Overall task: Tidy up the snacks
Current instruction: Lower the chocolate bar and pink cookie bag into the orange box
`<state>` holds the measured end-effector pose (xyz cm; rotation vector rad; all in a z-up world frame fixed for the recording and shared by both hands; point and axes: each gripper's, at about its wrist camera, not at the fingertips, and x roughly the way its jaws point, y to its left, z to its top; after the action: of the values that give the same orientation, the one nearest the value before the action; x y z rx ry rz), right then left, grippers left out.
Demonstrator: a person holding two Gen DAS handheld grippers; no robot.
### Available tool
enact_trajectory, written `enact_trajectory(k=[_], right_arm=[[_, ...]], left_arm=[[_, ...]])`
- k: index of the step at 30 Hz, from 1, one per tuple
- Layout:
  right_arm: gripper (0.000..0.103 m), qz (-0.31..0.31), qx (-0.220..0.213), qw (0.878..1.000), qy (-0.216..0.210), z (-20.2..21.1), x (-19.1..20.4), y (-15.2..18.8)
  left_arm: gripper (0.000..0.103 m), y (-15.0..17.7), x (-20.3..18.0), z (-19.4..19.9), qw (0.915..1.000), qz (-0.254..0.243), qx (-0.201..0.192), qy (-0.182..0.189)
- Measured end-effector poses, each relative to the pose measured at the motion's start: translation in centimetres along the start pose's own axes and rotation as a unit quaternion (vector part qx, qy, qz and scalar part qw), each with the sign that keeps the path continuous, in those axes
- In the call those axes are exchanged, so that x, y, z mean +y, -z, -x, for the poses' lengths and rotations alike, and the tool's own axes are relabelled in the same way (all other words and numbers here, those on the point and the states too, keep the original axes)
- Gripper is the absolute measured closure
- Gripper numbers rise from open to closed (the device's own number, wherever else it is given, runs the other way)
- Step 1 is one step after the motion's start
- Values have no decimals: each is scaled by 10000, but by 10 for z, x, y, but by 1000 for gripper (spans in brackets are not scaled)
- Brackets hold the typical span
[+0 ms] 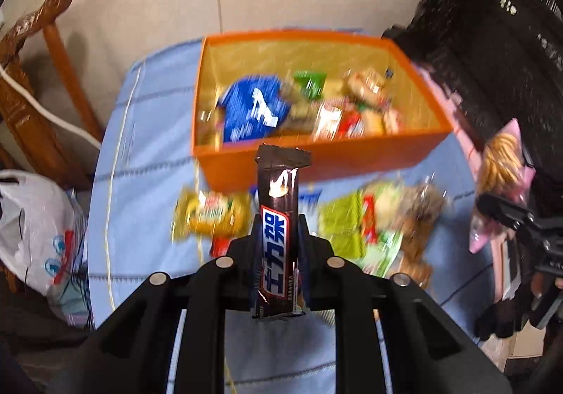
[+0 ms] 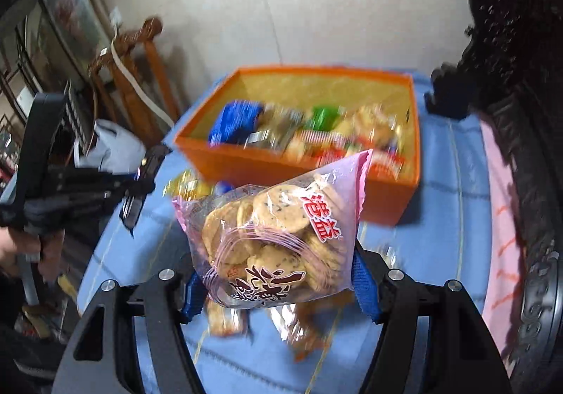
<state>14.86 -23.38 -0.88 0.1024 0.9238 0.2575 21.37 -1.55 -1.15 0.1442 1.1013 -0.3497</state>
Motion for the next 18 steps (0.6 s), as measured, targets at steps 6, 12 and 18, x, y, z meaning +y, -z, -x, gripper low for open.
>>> enact_trajectory(k=[6,12,18], right_arm=[[35,-148,-347,9993,24,-13,-20,-55],[35,-197,-332,9993,-1,-44,-38,-87],[35,-391,-117,9992,39,-82,-52,-93]], left_arm=[[86,-55,-7,1,9994,-20,-334,80],[86,-102,-8,-20,9988,35,-448,190],[86,-130,-11,-64,9994,73,-203,286]])
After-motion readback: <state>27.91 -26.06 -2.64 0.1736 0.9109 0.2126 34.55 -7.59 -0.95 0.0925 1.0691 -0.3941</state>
